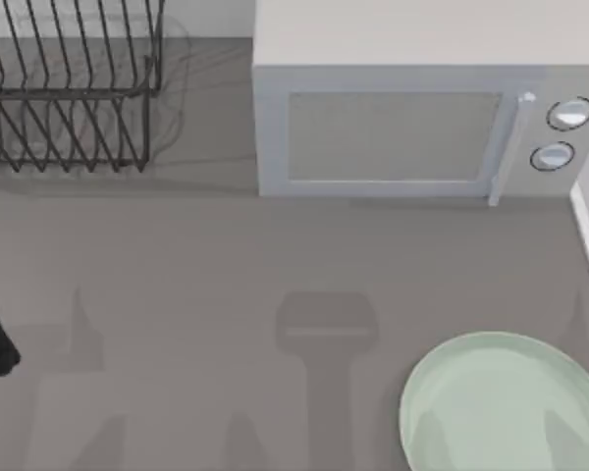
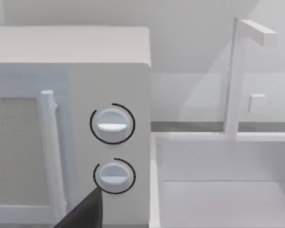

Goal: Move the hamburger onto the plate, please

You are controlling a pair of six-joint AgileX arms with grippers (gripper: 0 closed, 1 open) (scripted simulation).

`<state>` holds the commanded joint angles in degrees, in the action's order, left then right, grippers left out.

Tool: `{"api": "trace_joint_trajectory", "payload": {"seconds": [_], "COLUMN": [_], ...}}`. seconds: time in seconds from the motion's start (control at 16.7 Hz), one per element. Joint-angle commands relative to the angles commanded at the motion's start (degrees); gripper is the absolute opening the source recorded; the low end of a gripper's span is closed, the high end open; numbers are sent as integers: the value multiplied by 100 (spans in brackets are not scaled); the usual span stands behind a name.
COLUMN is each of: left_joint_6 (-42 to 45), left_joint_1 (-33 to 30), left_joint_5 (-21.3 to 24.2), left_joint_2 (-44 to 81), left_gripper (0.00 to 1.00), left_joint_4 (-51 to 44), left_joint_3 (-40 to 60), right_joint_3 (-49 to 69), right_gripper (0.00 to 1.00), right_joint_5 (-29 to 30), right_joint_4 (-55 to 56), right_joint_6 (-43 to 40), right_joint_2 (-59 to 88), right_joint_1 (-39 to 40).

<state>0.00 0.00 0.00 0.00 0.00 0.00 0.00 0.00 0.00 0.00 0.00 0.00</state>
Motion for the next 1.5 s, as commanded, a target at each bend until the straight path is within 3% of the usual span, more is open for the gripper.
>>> {"api": "trace_joint_trajectory", "payload": {"seconds": [0.42,1.08,1.5], "left_joint_6": [0,0,0], "left_joint_1": [0,0,0], "left_joint_5": [0,0,0], "left_joint_2": [0,0,0], "left_gripper": [100,100,100], "left_joint_4": [0,0,0], "left_joint_3": [0,0,0], "right_joint_3": [686,3470,4421], "right_gripper": [100,100,100], "right_joint_5": [-14,9,1], "right_joint_4": [-827,-4529,-5630], "right_joint_6": [-158,-835,-1045], "right_joint_2": [939,6325,7802], "right_joint_1": [-120,-697,-874]}}
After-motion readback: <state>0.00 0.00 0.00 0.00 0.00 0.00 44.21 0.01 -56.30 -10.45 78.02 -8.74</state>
